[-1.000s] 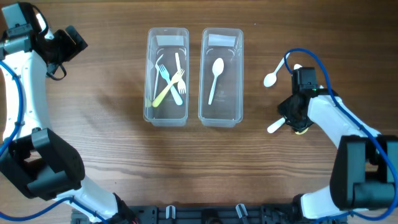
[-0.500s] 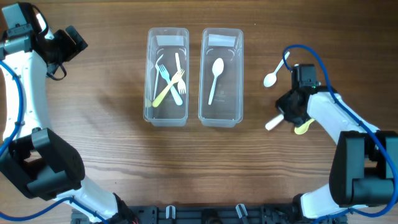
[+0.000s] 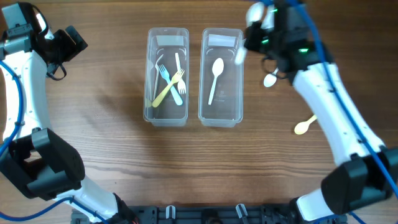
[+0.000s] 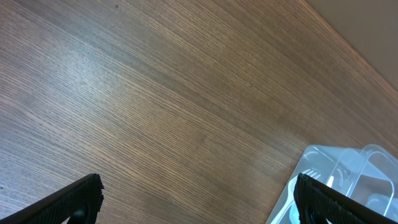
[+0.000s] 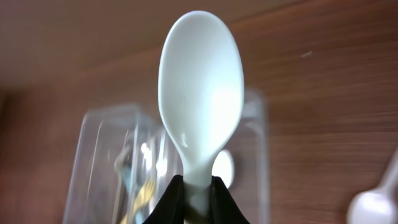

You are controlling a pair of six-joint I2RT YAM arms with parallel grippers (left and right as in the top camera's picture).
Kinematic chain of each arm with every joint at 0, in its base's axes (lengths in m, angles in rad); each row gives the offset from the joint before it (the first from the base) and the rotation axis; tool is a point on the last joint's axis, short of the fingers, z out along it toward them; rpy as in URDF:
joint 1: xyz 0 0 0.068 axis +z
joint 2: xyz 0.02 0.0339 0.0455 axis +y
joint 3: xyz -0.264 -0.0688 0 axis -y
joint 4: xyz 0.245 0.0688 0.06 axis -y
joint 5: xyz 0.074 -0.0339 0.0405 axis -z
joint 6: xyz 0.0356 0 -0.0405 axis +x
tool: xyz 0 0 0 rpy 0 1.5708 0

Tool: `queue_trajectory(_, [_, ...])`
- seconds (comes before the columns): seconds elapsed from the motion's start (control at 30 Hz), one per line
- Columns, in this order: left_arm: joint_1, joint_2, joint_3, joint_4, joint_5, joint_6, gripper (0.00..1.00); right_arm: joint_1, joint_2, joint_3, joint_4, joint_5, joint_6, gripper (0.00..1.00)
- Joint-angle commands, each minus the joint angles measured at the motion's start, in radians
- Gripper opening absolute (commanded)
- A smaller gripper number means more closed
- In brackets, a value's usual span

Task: Pack container
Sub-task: 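Place the white spoon into the right container, then reach the right gripper to the yellow spoon and grasp it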

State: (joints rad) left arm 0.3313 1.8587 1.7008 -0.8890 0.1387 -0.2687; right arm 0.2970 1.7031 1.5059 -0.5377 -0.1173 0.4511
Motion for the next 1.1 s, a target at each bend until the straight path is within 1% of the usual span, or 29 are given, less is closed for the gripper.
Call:
queue_trajectory(0.0, [0.005, -0.027, 0.010, 0.002, -0.002, -0.005, 1.00, 0.067, 0.065, -0.014, -0.002, -0.030, -0.108, 0.04])
queue_trajectory(0.03, [0.005, -0.027, 0.010, 0.002, -0.002, -0.005, 1.00, 0.069, 0.074, -0.014, -0.005, -0.030, -0.107, 0.04])
queue_trajectory(0.07, [0.005, -0.027, 0.010, 0.002, -0.002, -0.005, 1.00, 0.069, 0.077, -0.014, -0.007, -0.030, -0.106, 0.07])
queue_trajectory(0.1, [0.005, -0.027, 0.010, 0.002, -0.002, -0.005, 1.00, 0.066, 0.078, -0.014, -0.005, -0.030, -0.109, 0.37])
queue_trajectory(0.13, [0.005, -0.027, 0.010, 0.002, -0.002, -0.005, 1.00, 0.061, 0.078, -0.014, -0.001, -0.030, -0.111, 0.47])
queue_trajectory(0.27, [0.005, -0.027, 0.010, 0.002, -0.002, -0.005, 1.00, 0.025, 0.068, -0.010, -0.009, -0.030, -0.109, 0.50])
queue_trajectory(0.33, [0.005, -0.027, 0.010, 0.002, -0.002, -0.005, 1.00, -0.026, 0.039, 0.013, -0.071, 0.001, -0.089, 0.50])
queue_trajectory(0.43, [0.005, -0.027, 0.010, 0.002, -0.002, -0.005, 1.00, -0.123, -0.025, 0.063, -0.291, 0.176, 0.037, 0.46])
queue_trajectory(0.5, [0.005, -0.027, 0.010, 0.002, -0.002, -0.005, 1.00, -0.221, -0.079, 0.095, -0.520, 0.295, 0.148, 0.45])
queue_trajectory(0.57, [0.005, -0.027, 0.010, 0.002, -0.002, -0.005, 1.00, -0.314, -0.122, 0.098, -0.692, 0.321, 0.235, 0.46])
queue_trajectory(0.67, [0.005, -0.027, 0.010, 0.002, -0.002, -0.005, 1.00, -0.401, -0.130, 0.094, -0.845, 0.320, 0.317, 0.50])
queue_trajectory(0.73, [0.005, -0.027, 0.010, 0.002, -0.002, -0.005, 1.00, -0.437, -0.129, 0.053, -0.861, 0.332, 0.349, 0.50])
queue_trajectory(0.8, [0.005, -0.027, 0.010, 0.002, -0.002, -0.005, 1.00, -0.447, -0.128, -0.001, -0.841, 0.358, 0.444, 0.50])
queue_trajectory(0.83, [0.005, -0.027, 0.010, 0.002, -0.002, -0.005, 1.00, -0.447, -0.128, -0.045, -0.807, 0.360, 0.473, 0.50])
queue_trajectory(0.9, [0.005, -0.027, 0.010, 0.002, -0.002, -0.005, 1.00, -0.447, -0.128, -0.122, -0.734, 0.357, 0.483, 0.50])
queue_trajectory(1.07, [0.005, -0.027, 0.010, 0.002, -0.002, -0.005, 1.00, -0.459, -0.127, -0.311, -0.558, 0.357, 0.607, 0.50])
